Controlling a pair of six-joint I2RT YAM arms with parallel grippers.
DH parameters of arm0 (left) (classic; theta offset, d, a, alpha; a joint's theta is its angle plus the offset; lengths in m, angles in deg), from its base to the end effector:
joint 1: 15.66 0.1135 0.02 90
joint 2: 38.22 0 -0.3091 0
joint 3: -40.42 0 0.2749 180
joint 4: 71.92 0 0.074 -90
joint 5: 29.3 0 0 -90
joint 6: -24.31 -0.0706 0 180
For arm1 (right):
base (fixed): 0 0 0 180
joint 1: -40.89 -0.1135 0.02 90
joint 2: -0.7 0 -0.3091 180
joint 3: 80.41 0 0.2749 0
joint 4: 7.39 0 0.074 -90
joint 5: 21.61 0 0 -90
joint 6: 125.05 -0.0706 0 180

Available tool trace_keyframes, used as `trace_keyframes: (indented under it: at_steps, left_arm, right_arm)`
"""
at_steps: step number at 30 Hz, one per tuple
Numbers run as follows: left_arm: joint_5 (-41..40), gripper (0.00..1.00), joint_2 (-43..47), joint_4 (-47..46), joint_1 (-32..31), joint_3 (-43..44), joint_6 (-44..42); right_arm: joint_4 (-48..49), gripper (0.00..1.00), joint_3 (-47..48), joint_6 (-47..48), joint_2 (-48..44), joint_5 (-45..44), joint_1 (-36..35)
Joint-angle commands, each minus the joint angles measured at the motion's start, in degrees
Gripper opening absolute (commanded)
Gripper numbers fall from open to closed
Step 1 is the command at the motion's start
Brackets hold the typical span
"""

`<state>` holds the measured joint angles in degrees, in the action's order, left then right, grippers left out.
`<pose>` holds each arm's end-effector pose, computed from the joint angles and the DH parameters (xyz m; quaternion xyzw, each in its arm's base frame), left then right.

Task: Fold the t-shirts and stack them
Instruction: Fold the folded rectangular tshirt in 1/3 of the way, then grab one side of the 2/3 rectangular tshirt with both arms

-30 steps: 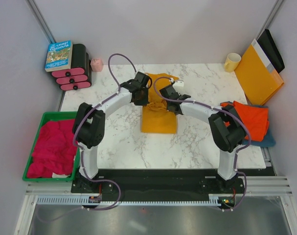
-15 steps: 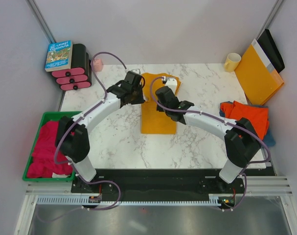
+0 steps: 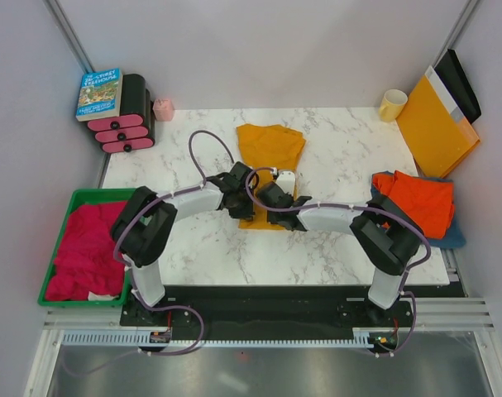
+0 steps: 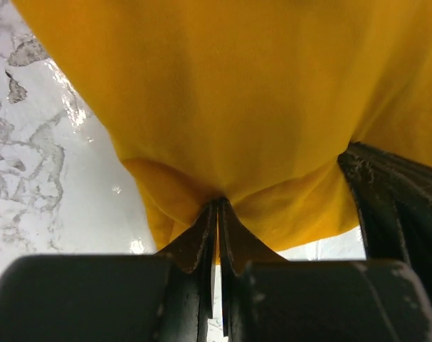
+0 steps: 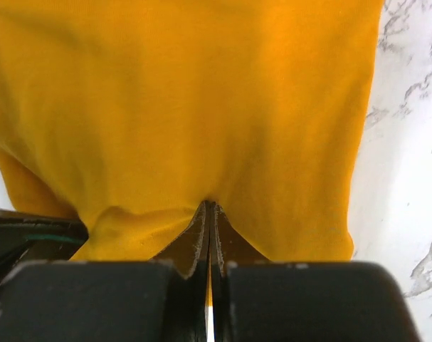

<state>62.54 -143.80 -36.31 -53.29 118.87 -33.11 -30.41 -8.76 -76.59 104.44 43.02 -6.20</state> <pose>0.3264 -0.2545 0.1574 0.0466 0.9706 -0.1483 0.1838 0.2980 0.2761 0.1547 0.0207 0.9328 0.0544 0.3556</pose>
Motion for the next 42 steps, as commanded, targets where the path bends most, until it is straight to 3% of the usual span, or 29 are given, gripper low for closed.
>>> trace_keyframes:
  at_steps: [1, 8, 17, 19, 20, 21, 23, 26, 34, 42]
  left_arm:
    - [2.2, 0.09, 2.2, -2.0, -1.2, -6.1, 3.5]
    - [2.2, 0.09, 11.7, -0.2, -5.3, -17.7, 7.1]
    - [-0.5, 0.10, 25.2, 4.1, -9.2, -23.0, 10.0]
    - [-3.8, 0.21, 29.3, 4.6, -9.6, -22.5, 10.0]
    - [-4.9, 0.25, 31.6, 4.5, -9.7, -22.5, 10.0]
    - [-6.7, 0.37, 33.5, 4.2, -9.9, -22.8, 10.0]
    - [-7.7, 0.56, 38.4, 3.5, -9.9, -24.6, 10.5]
    - [-7.9, 0.66, 41.6, 1.4, -9.9, -28.9, 11.4]
    - [-2.2, 0.68, 40.6, -7.2, -10.9, -38.9, 16.1]
    - [-3.5, 0.68, 37.9, -10.4, -12.3, -40.0, 18.6]
  right_arm:
    - [-3.1, 0.00, -4.5, -4.9, -1.6, 1.0, -3.5]
    - [-7.1, 0.00, -11.0, -11.1, -7.4, -0.4, -10.5]
    - [-12.2, 0.00, -14.1, -16.9, -14.8, -5.1, -17.2]
    - [-12.3, 0.25, -12.3, -15.0, -17.8, -8.4, -18.0]
    - [-12.3, 0.45, -11.8, -14.5, -19.3, -11.3, -18.4]
    - [-12.3, 0.53, -10.9, -14.2, -22.1, -12.8, -18.5]
    - [-12.3, 0.68, -10.3, -12.2, -24.3, -14.2, -18.6]
    - [-14.6, 0.76, -9.2, -11.6, -26.4, -15.3, -18.6]
    - [-18.6, 0.75, -14.9, -17.8, -32.5, -16.7, -20.0]
    - [-21.5, 0.73, -15.6, -19.1, -34.7, -18.2, -21.1]
